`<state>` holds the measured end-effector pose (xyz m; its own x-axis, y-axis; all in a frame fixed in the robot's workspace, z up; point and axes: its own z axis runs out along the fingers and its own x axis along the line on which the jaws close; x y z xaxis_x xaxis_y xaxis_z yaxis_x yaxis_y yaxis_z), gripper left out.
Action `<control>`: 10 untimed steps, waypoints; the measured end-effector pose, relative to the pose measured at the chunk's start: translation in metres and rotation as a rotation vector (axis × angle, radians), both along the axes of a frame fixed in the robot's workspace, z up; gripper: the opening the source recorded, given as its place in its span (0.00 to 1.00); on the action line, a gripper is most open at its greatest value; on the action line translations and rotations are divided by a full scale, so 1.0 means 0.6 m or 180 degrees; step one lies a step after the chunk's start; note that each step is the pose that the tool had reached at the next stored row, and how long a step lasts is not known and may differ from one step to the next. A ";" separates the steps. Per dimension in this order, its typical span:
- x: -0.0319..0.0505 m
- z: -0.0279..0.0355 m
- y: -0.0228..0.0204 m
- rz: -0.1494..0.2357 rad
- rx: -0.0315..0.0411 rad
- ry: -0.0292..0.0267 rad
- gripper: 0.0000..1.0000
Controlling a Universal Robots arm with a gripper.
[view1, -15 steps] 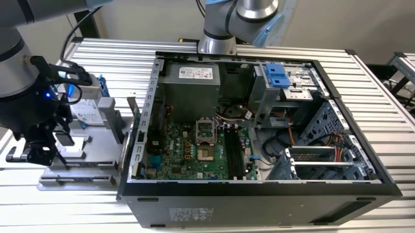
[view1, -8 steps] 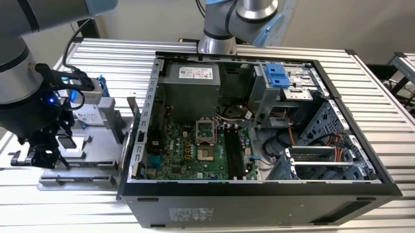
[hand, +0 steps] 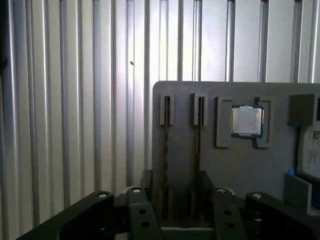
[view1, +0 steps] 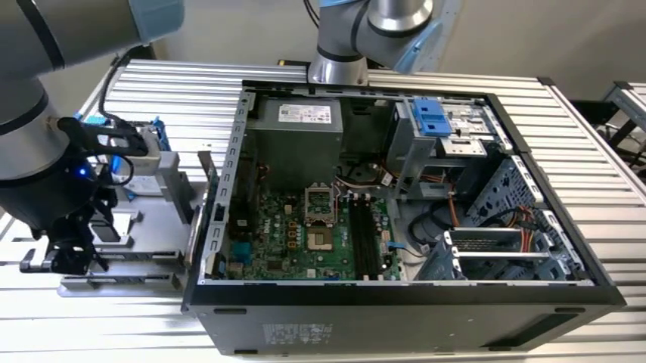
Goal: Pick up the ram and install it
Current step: 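Pick up the ram and move it above insertion slot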
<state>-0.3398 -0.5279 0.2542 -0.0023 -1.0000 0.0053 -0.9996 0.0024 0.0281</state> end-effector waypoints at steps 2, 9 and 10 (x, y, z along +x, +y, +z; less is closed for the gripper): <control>0.000 -0.005 -0.0014 0.0000 -0.0001 0.0001 1.00; 0.000 -0.024 -0.0068 -0.0004 0.0000 0.0000 1.00; 0.000 -0.026 -0.0069 -0.0004 -0.0001 0.0001 1.00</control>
<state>-0.3399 -0.5321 0.2383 -0.0036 -1.0000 0.0054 -0.9996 0.0038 0.0282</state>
